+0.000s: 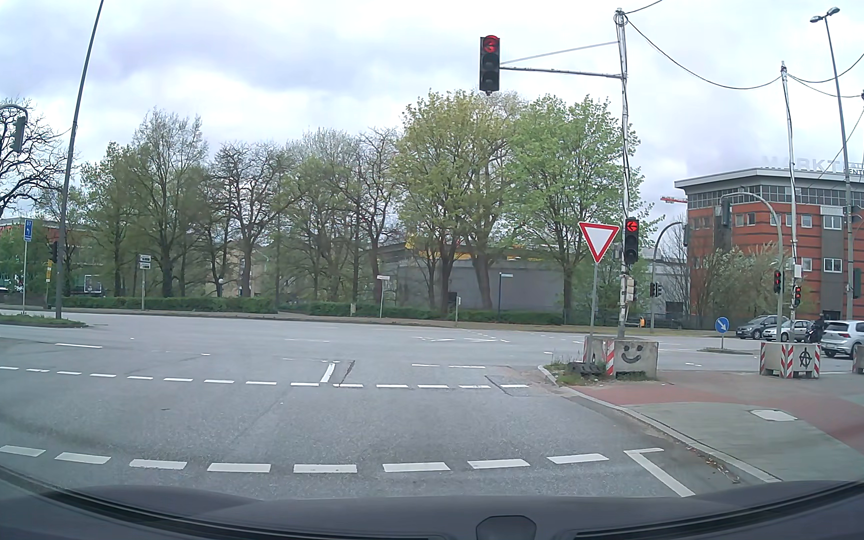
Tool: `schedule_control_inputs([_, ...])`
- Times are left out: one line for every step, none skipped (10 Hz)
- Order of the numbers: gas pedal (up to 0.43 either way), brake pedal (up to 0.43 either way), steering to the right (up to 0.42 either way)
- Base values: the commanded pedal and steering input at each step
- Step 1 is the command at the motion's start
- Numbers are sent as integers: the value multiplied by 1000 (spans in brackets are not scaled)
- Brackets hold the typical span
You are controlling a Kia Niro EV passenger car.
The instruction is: Follow the waypoints while adhering to traffic rules and regulations
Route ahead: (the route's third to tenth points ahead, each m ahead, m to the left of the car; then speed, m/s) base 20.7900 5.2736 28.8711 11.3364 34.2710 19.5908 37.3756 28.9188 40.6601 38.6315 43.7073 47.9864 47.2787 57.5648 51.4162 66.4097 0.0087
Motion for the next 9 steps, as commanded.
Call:
schedule_control_inputs([0, 244, -8])
schedule_control_inputs([0, 238, -9])
schedule_control_inputs([0, 244, -8])
schedule_control_inputs([0, 238, -9])
schedule_control_inputs([0, 244, -9])
schedule_control_inputs([0, 244, -9])
schedule_control_inputs([0, 244, -8])
schedule_control_inputs([0, 244, -8])
schedule_control_inputs([0, 244, -9])
